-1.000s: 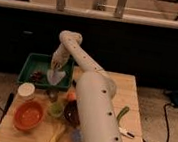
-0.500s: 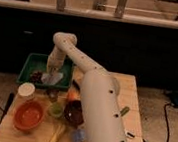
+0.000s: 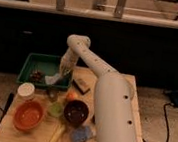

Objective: Wipe tray with towel

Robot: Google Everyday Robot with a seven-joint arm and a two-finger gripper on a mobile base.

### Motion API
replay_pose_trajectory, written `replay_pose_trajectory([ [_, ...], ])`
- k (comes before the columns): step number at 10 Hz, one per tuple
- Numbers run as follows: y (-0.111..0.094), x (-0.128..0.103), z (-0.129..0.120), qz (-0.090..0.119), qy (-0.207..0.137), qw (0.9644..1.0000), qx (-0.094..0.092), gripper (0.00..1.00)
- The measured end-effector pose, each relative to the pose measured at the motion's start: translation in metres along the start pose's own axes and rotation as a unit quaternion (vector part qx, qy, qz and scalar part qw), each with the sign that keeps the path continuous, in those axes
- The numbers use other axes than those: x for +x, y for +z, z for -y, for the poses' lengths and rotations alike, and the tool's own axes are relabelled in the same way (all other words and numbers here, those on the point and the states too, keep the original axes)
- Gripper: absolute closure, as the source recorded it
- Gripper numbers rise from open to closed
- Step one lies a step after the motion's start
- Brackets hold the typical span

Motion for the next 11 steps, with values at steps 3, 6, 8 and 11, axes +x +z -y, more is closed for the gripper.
replay_pose_trajectory([
  [3, -0.001, 0.027, 0.01, -0.016, 0.021, 0.9996, -0.001, 0.99],
  [6, 0.004, 0.027, 0.031, -0.018, 0.006, 0.9998, 0.007, 0.99],
  [8, 0.017, -0.014, 0.07, 0.007, -0.066, 0.9975, 0.025, 0.99],
  [11, 0.02, -0.048, 0.058, 0.026, -0.097, 0.9945, 0.03, 0.99],
])
